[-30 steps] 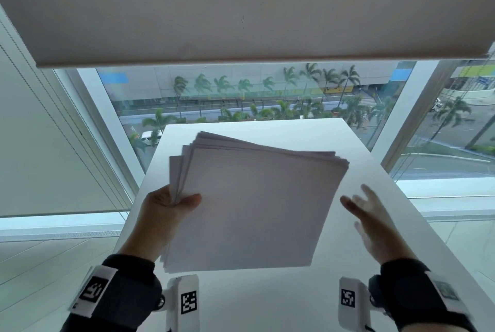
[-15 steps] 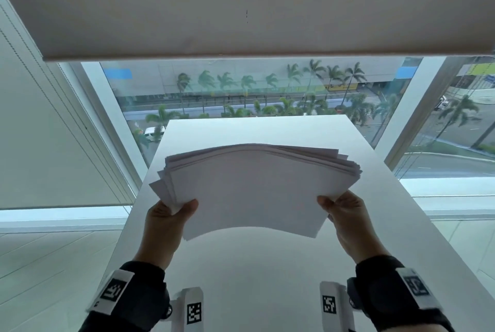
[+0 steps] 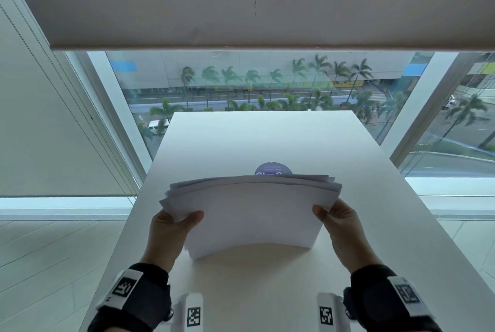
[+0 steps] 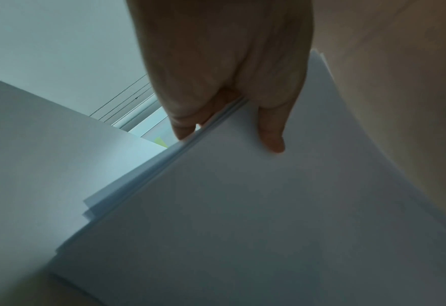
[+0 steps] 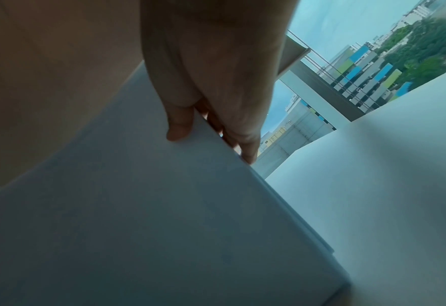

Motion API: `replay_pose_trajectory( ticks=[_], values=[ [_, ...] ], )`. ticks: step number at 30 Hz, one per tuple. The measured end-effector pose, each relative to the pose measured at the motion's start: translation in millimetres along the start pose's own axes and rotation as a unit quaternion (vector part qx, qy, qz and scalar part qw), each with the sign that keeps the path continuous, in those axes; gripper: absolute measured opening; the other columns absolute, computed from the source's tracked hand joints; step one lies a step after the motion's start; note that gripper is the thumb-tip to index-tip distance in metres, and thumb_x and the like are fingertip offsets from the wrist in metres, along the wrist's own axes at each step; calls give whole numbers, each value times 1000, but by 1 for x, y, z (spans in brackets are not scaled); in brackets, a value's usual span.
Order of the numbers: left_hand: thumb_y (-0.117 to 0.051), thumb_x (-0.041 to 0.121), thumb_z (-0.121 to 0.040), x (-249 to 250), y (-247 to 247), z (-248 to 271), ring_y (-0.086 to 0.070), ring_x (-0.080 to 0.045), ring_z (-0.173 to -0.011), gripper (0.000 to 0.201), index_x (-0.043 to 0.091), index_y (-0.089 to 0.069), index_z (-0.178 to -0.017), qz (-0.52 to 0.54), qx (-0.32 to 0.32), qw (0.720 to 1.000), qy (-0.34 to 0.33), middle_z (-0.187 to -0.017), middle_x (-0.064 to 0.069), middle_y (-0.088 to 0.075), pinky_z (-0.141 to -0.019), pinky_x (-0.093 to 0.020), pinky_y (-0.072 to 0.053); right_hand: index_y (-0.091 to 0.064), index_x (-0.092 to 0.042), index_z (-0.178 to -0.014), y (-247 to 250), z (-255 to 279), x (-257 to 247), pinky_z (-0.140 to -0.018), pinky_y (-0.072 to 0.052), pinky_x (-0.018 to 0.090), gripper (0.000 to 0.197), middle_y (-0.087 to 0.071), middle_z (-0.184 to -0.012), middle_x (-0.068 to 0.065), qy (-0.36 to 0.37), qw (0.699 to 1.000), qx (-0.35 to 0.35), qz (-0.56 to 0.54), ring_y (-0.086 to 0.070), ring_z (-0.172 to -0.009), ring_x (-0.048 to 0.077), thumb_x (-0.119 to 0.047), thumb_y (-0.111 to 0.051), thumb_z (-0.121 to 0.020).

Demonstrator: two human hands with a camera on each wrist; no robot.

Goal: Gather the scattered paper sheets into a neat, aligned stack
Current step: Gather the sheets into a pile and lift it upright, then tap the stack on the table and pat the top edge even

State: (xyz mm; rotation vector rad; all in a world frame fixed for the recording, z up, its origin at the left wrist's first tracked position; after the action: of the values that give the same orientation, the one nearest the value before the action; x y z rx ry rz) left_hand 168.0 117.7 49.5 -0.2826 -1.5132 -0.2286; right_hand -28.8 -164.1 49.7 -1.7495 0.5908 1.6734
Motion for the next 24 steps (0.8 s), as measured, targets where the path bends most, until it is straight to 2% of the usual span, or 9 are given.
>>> replay_pose_trajectory(
  ticks=[5,8,12,14,16,19,21,23,24],
  values=[
    [-67,-7,-75,-3,0,-5,-63,7,-53,23,16,-66,-77,-13,0,1000,-3,-58,19,-70,-53,-6,-49,-67,-17,-83,0,-1,-6,-72,-48,25,31,-74,-70,-11,1,999,14,41,-64,-67,2,9,-51,-85],
    [-68,-8,-74,-4,1,-7,-63,5,-54,22,14,-66,-78,-8,-8,1000,4,-58,17,-71,-53,-7,-50,-67,-17,-86,0,-1,-10,-74,-48,26,32,-74,-73,-10,0,1000,11,27,-64,-71,5,11,-51,-85],
    [-67,-9,-73,-11,0,-9,-66,-3,-63,24,14,-67,-80,-9,-40,999,24,-62,14,-73,-63,-16,-51,-60,-15,-104,1,-1,-26,-81,-48,31,34,-71,-92,2,25,1000,13,10,-63,-87,19,12,-54,-83],
    [-68,-8,-72,-13,0,-11,-66,-10,-71,23,12,-68,-83,-3,-54,998,34,-67,11,-74,-67,-19,-51,-55,-25,-110,4,0,-43,-84,-47,33,44,-67,-100,9,53,997,34,35,-61,-89,20,9,-57,-83],
    [-75,-3,-66,-15,-3,-12,-68,-12,-72,25,12,-69,-85,11,-75,996,44,-72,7,-75,-65,-18,-53,-51,-34,-112,1,2,-66,-86,-46,33,50,-64,-104,7,95,987,47,118,-60,-92,19,3,-63,-80],
    [-80,15,-42,-17,-7,-13,-69,-5,-68,43,13,-70,-84,28,-91,994,50,-73,6,-76,-60,-14,-54,-48,-37,-116,-9,3,-89,-89,-46,30,53,-59,-112,-4,136,968,34,210,-56,-99,15,-10,-68,-75],
    [-79,16,-42,-19,-8,-14,-69,-4,-67,42,13,-70,-83,29,-90,994,50,-72,7,-76,-60,-14,-54,-46,-33,-125,-11,6,-101,-100,-38,32,59,-46,-132,-2,179,930,53,315,-46,-118,18,-19,-65,-71],
    [-75,9,-52,-21,-9,-14,-69,-3,-67,32,13,-70,-82,32,-92,994,52,-71,7,-76,-60,-13,-53,-35,-30,-138,-16,10,-107,-110,-18,35,74,-24,-152,4,224,866,59,442,-19,-139,25,-26,-59,-68],
    [-73,6,-55,-22,-9,-14,-69,-3,-67,29,13,-70,-83,35,-94,994,51,-71,7,-76,-59,-12,-53,-25,-30,-142,-21,11,-106,-111,-10,36,80,-14,-156,4,239,839,48,487,-6,-143,24,-28,-58,-69]
  ],
)
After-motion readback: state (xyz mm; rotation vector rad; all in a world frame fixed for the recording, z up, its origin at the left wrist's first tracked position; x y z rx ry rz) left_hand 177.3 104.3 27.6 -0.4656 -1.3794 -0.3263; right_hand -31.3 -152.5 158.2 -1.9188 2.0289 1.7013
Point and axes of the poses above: each hand's wrist, its own z-axis away from the middle knuckle, its own y-axis out of the back of the hand, x = y × z, the point moved 10 cm from there along -z, towards the middle knuckle
